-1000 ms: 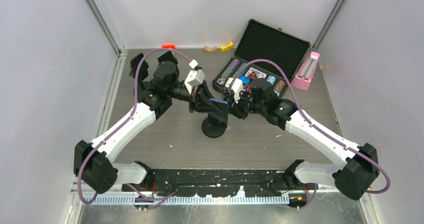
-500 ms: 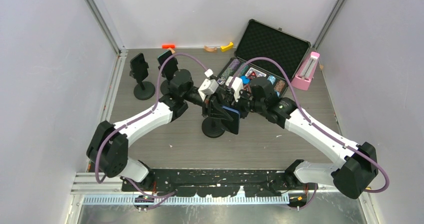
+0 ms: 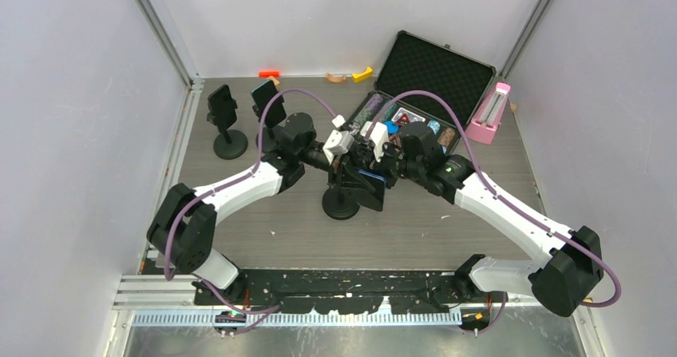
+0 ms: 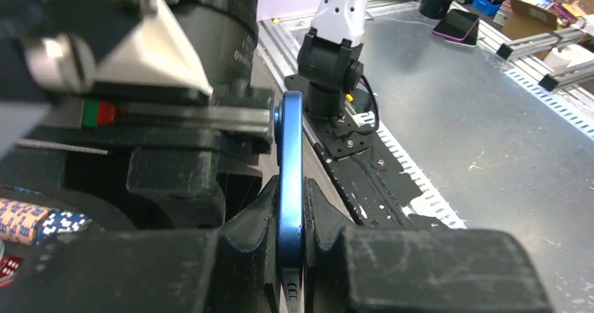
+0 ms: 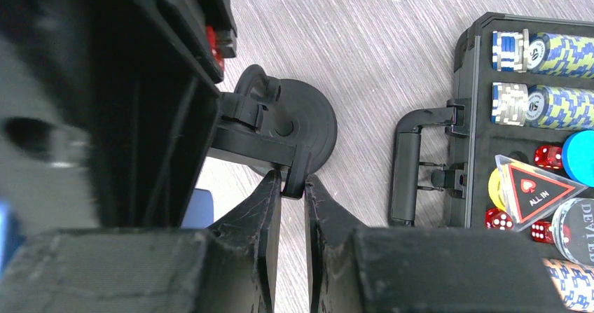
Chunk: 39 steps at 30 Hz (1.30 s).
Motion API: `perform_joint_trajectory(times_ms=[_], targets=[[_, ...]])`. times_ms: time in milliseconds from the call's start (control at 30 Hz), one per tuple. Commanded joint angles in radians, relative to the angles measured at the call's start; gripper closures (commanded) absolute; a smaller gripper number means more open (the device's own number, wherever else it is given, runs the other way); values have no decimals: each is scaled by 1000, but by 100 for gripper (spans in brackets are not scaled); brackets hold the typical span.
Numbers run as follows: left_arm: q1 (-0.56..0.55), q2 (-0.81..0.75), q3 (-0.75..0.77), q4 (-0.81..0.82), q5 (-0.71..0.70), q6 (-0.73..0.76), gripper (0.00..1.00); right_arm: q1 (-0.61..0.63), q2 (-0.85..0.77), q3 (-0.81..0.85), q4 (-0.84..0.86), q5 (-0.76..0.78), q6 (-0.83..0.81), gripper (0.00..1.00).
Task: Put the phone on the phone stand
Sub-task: Install the phone on the phone stand.
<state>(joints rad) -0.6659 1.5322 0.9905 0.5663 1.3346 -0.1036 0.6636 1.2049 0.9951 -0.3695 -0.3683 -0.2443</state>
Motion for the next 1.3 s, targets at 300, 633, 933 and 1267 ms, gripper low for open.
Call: perform_joint_trajectory(times_ms=[300,633,933,1267], targets=[[1,-124,25,-416,-94,371,100,-1,-7,53,42,-17,13,100],[2,-137,18,-427,-119,370,100,-2,-13,47,39,-2,13,100],[10,-183,-25,-384,-171,335,100,-5,-18,37,43,26,20,100],[20,-238,-102,-316,-267,292,100,-22,-21,5,73,57,58,100]])
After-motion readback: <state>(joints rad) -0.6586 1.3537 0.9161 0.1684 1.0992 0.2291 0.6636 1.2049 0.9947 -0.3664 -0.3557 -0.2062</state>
